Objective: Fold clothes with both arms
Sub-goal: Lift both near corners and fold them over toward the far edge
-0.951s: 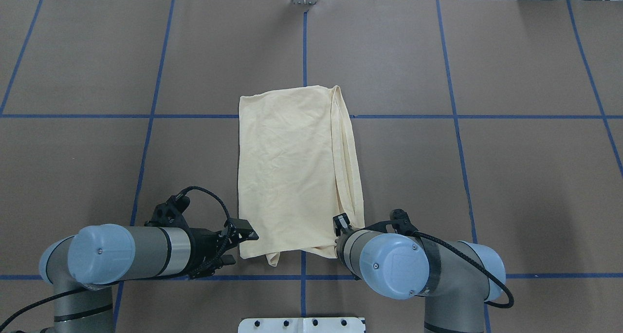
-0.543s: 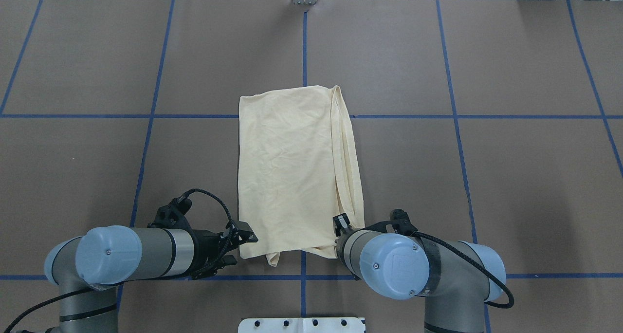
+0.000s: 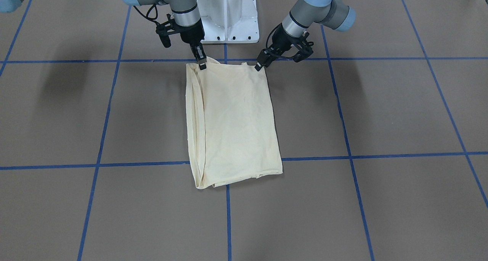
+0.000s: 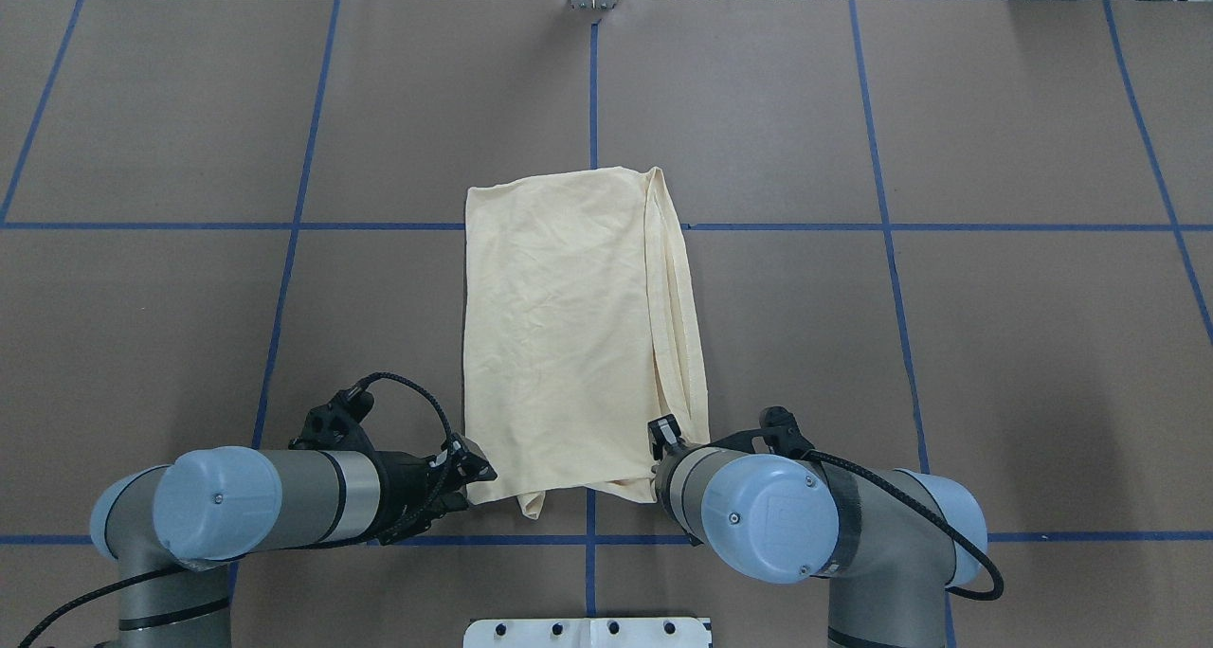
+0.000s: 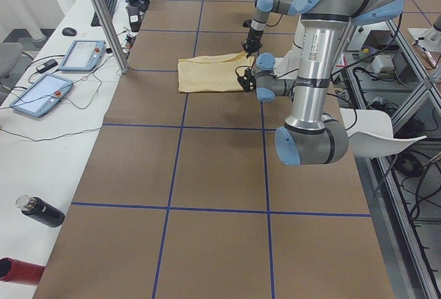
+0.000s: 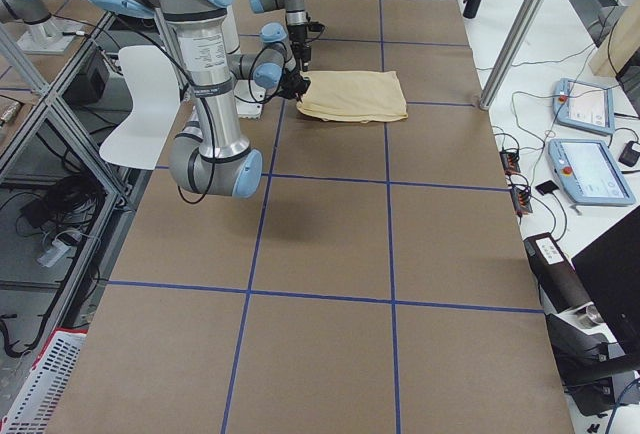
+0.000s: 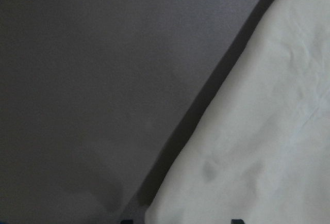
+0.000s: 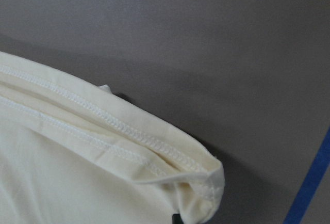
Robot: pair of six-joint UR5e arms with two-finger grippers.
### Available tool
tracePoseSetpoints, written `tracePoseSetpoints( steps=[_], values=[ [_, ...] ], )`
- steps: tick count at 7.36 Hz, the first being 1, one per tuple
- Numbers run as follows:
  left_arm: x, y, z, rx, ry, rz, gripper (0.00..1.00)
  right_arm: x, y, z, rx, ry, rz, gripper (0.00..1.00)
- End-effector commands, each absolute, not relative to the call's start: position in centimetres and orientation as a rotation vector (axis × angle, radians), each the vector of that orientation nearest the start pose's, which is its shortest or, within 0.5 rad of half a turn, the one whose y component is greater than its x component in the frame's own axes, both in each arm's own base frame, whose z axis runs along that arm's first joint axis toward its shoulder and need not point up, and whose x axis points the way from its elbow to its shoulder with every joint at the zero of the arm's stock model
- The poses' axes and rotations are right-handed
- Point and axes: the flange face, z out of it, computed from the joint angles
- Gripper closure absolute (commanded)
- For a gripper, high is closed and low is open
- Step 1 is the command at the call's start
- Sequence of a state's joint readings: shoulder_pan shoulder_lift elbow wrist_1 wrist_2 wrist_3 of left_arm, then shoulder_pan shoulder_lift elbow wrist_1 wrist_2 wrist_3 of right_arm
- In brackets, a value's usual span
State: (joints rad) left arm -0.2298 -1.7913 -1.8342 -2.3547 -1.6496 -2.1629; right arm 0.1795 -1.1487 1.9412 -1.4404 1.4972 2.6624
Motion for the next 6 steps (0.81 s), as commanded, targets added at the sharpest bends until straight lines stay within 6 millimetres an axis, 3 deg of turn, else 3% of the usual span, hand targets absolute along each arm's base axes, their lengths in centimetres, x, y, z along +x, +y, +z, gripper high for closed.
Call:
tracePoseSetpoints(
  steps=[1, 2, 6],
  values=[
    [52.71, -24.13, 33.12, -0.328, 1.250, -0.671, 0.56, -55.36, -24.43, 25.12, -0.369, -0.919, 1.210, 1.00],
    [52.69, -24.12, 33.20, -0.329, 1.248, -0.672, 0.61, -55.36, -24.43, 25.12, -0.368, -0.920, 1.208, 1.00],
    [52.55, -24.09, 33.48, -0.328, 1.244, -0.673, 0.61, -55.33, -24.42, 24.96, -0.371, -0.922, 1.209, 1.00]
  ],
)
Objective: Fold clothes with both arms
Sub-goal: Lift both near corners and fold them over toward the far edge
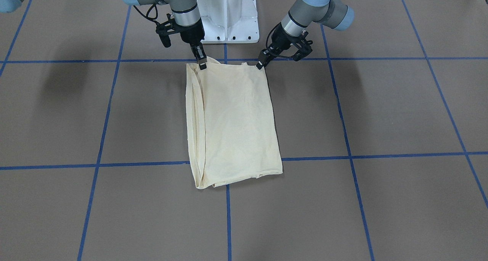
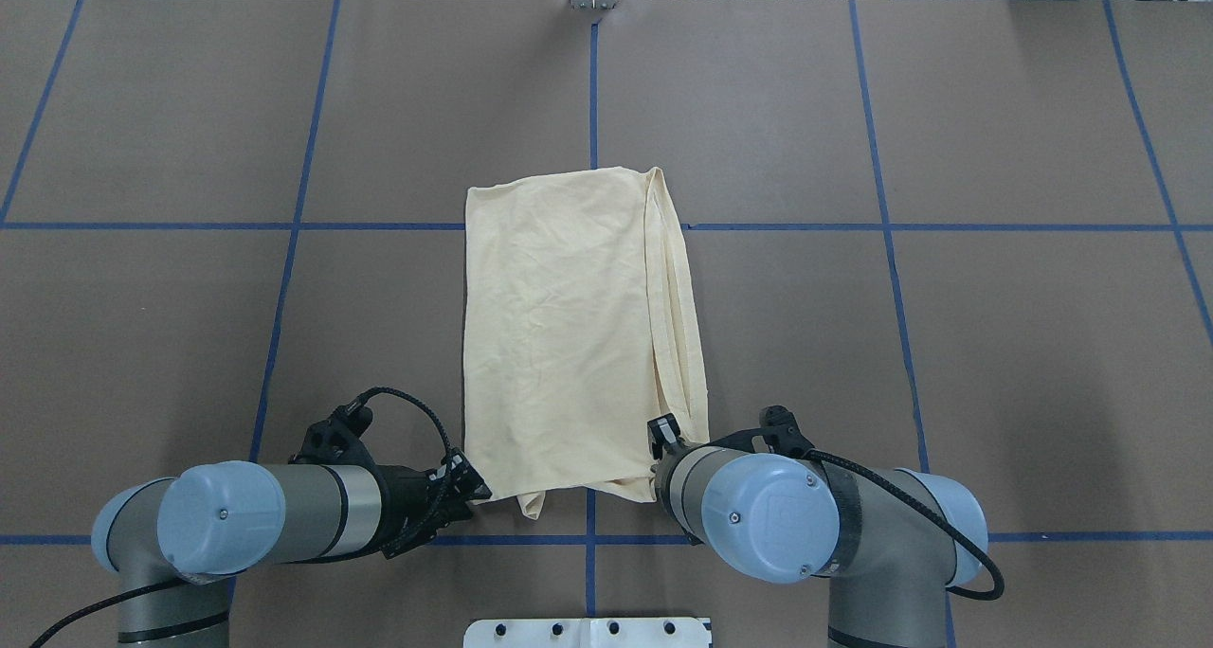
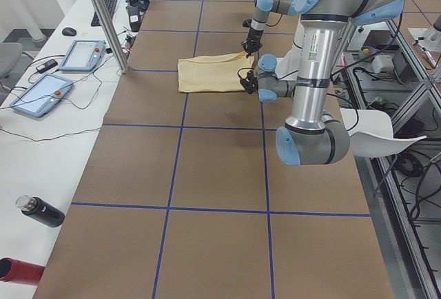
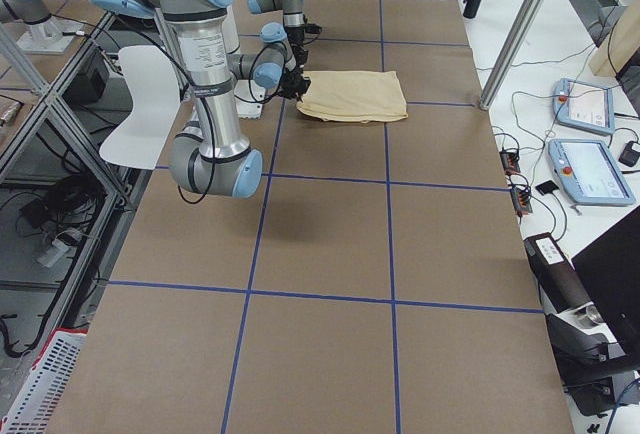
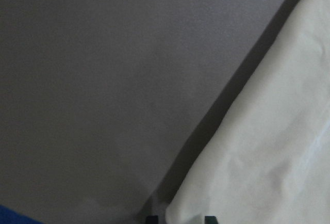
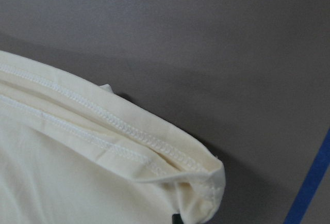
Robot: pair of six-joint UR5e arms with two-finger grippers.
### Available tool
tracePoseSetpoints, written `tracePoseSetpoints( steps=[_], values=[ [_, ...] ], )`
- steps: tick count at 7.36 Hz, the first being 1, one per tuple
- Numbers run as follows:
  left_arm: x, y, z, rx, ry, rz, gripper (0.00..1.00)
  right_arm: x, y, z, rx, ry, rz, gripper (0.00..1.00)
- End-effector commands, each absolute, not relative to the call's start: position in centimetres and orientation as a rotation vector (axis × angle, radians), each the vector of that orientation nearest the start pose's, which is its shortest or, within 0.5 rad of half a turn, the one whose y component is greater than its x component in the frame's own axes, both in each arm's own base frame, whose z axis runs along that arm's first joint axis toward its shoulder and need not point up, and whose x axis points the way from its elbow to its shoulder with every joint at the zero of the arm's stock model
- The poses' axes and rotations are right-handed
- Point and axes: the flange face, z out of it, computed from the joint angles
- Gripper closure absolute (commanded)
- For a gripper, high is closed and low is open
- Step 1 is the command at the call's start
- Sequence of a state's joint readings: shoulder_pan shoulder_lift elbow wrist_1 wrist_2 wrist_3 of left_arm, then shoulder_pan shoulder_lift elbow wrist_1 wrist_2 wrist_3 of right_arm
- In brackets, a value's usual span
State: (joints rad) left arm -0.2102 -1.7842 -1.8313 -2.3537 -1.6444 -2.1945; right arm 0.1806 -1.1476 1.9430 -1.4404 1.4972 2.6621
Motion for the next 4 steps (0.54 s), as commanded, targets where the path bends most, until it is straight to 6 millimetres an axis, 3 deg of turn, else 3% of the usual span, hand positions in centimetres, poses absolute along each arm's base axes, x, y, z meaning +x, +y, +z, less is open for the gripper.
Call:
tracePoseSetpoints(
  steps=[1, 2, 4],
  values=[
    [52.55, -24.10, 33.48, -0.327, 1.244, -0.674, 0.74, -55.38, -24.34, 24.87, -0.372, -0.923, 1.207, 1.00],
    [52.59, -24.10, 33.29, -0.329, 1.248, -0.672, 0.96, -55.23, -24.31, 24.77, -0.373, -0.926, 1.207, 1.00],
    [52.14, -23.85, 32.91, -0.336, 1.254, -0.652, 1.00, -55.14, -24.39, 24.80, -0.373, -0.927, 1.208, 1.00]
  ],
)
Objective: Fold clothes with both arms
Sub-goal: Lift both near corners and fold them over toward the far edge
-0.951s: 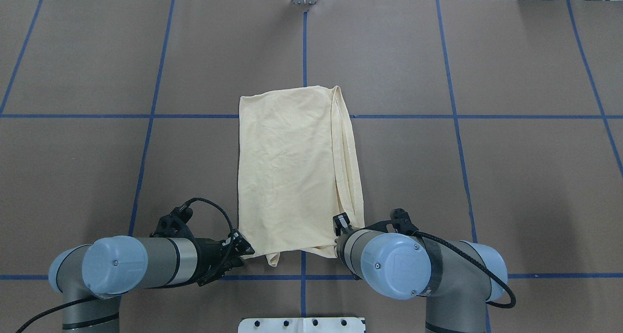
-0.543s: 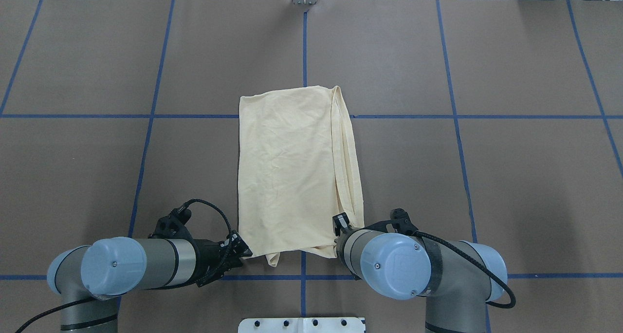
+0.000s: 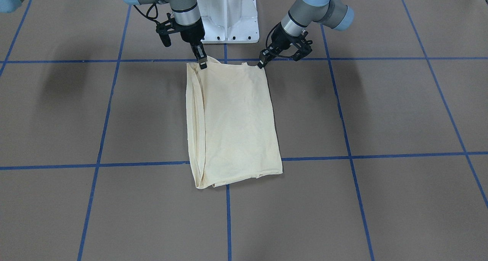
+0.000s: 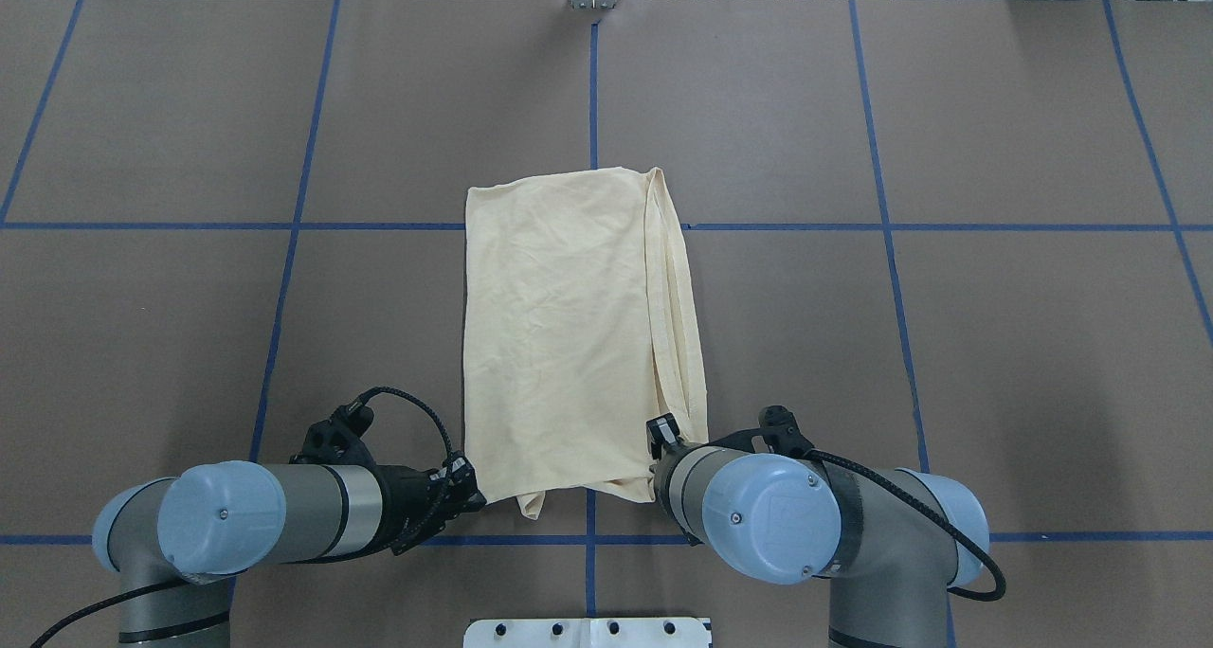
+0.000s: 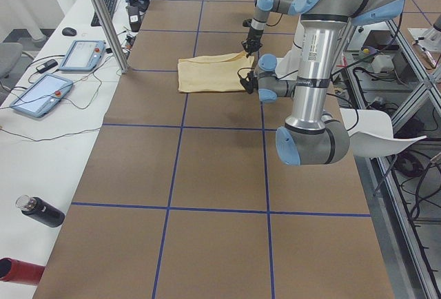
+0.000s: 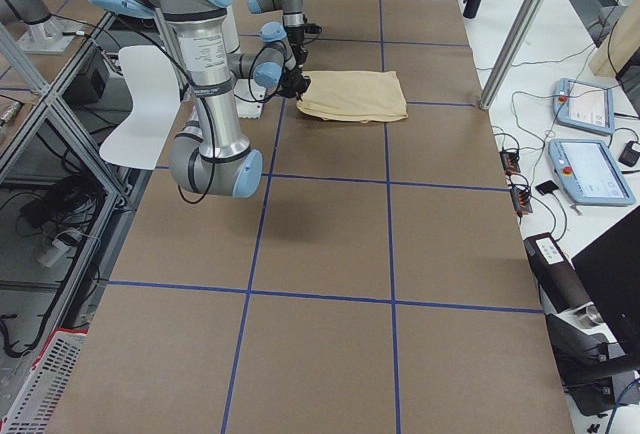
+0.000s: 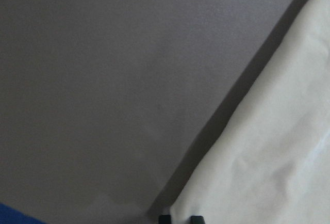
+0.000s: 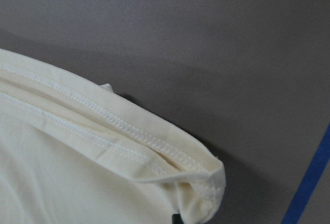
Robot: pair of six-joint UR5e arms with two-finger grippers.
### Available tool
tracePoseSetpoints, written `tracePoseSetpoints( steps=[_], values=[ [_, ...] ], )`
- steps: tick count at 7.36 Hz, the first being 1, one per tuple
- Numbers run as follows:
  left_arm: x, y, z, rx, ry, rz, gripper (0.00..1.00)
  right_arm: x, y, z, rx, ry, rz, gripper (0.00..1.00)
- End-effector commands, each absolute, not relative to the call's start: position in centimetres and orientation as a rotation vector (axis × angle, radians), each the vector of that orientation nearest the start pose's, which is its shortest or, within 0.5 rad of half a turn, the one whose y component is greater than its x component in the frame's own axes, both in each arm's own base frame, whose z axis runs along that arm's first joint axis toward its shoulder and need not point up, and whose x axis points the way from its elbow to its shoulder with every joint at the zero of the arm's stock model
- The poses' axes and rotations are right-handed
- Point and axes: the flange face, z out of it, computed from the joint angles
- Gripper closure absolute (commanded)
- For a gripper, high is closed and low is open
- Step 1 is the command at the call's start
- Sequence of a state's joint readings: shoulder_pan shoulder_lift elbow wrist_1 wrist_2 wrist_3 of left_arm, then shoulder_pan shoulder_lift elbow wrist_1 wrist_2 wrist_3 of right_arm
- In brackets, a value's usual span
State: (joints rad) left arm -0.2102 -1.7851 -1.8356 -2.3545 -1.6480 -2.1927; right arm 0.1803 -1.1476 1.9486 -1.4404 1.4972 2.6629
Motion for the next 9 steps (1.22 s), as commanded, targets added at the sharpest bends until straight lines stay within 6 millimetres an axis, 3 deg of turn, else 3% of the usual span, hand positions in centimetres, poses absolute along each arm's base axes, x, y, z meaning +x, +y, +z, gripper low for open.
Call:
tracePoseSetpoints(
  steps=[1, 3, 5, 6, 7, 8, 9],
  values=[
    [51.9, -23.8, 32.4, -0.335, 1.265, -0.639, 1.00, -55.0, -24.5, 24.7, -0.372, -0.929, 1.211, 1.00],
    [49.2, -22.7, 30.2, -0.384, 1.306, -0.593, 1.00, -52.8, -24.1, 24.7, -0.382, -0.946, 1.209, 1.00],
    [45.6, -21.8, 27.1, -0.435, 1.367, -0.540, 1.00, -49.1, -22.6, 22.1, -0.398, -0.947, 1.205, 1.00],
    [43.8, -21.9, 26.1, -0.442, 1.390, -0.532, 1.00, -48.3, -22.7, 20.9, -0.415, -0.962, 1.196, 1.00],
    [42.7, -25.1, 26.4, -0.391, 1.395, -0.589, 1.00, -47.4, -26.4, 21.1, -0.396, -0.962, 1.238, 1.00],
    [41.9, -29.4, 26.2, -0.259, 1.420, -0.577, 1.00, -46.3, -32.3, 19.6, -0.401, -0.971, 1.251, 1.00],
    [41.3, -33.9, 26.0, -0.190, 1.422, -0.581, 1.00, -46.8, -38.1, 19.2, -0.393, -0.948, 1.254, 1.00]
  ],
)
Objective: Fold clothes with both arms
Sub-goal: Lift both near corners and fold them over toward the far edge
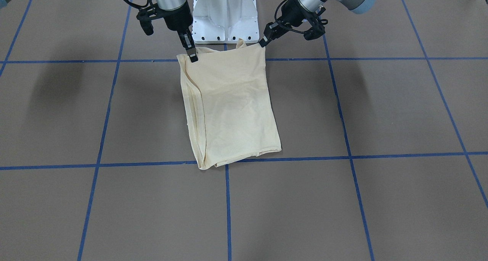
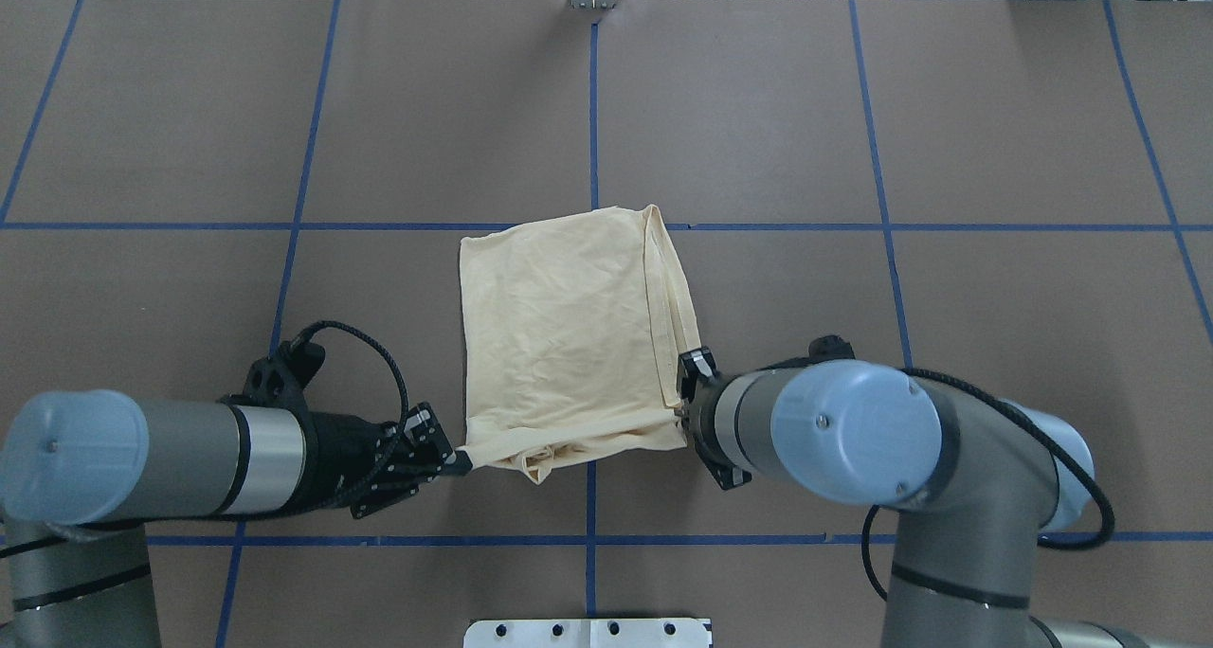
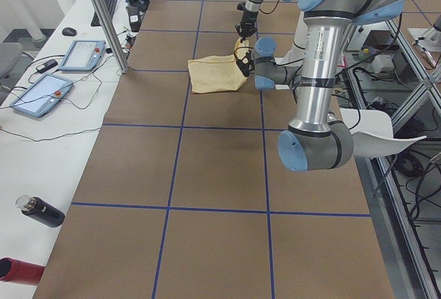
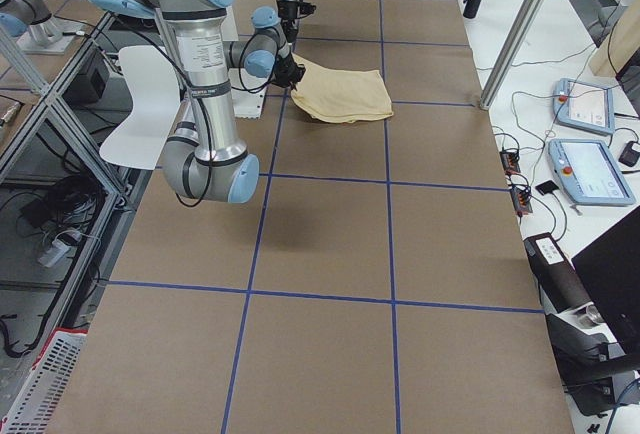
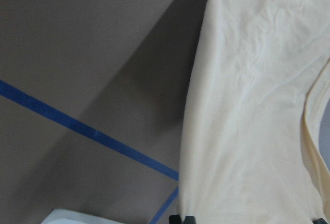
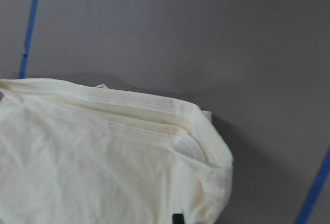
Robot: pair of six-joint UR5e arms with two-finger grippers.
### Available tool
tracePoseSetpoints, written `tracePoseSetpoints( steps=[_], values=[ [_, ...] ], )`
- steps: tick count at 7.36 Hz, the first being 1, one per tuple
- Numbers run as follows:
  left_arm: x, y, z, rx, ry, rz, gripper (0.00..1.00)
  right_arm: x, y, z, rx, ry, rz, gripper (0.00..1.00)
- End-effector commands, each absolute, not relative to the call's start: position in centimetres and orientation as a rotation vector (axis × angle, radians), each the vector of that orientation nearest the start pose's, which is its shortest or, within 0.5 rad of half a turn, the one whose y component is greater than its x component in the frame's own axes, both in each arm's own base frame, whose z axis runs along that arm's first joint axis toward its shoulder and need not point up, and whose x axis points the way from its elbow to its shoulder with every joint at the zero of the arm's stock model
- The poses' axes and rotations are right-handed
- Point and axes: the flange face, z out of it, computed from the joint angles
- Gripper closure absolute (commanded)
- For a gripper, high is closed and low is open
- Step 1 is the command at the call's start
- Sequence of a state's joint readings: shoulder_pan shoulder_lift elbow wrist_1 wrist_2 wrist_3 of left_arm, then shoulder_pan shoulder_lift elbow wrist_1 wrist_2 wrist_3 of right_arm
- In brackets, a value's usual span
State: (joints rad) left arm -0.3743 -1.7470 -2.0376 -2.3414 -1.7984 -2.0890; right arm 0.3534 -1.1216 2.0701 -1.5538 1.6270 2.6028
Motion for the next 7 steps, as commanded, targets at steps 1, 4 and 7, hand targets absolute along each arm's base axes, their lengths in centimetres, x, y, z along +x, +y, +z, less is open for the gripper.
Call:
tracePoseSetpoints(
  steps=[1, 4, 7],
  values=[
    [41.9, -38.7, 26.4, -0.181, 1.381, -0.614, 1.00, -47.2, -41.6, 19.6, -0.350, -0.929, 1.250, 1.00],
    [43.7, -47.2, 28.5, -0.085, 1.317, -0.651, 1.00, -51.6, -48.3, 19.6, -0.266, -0.868, 1.205, 1.00],
    [44.7, -50.8, 29.2, -0.047, 1.288, -0.664, 1.00, -55.2, -54.3, 22.0, -0.226, -0.864, 1.142, 1.00]
  ],
)
